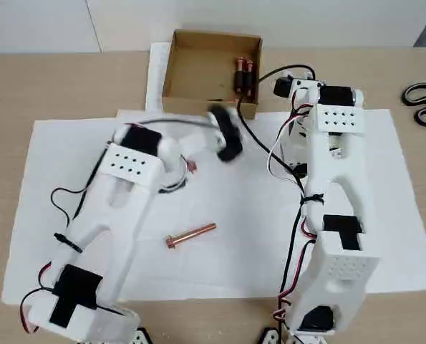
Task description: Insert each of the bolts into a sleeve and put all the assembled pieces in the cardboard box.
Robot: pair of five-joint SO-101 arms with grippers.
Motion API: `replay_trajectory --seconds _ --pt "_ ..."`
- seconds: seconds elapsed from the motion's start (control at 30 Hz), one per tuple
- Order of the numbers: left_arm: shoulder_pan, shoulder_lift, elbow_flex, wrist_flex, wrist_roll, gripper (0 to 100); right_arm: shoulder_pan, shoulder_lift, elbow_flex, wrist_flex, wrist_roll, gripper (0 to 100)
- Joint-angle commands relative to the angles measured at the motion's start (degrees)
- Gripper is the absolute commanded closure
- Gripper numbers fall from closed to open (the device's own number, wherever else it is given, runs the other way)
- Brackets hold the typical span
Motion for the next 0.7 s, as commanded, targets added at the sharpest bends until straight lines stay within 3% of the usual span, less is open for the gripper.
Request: replay_trajectory --seconds 0.0,0.33,0.67 --pt "-3.2 -0.8 -3.6 -1.1 14.4 99 0.1 -4.0 0.1 -0.3 -0.7 99.5" --pt "-6.6 -0.4 2.2 -4.1 39.6 99 -2.2 -4.2 0.1 -0.3 -1.3 99.5" --pt "-6.6 -0.4 15.9 -18.7 44.2 99 -2.2 -4.2 0.1 0.0 -1.4 99.5"
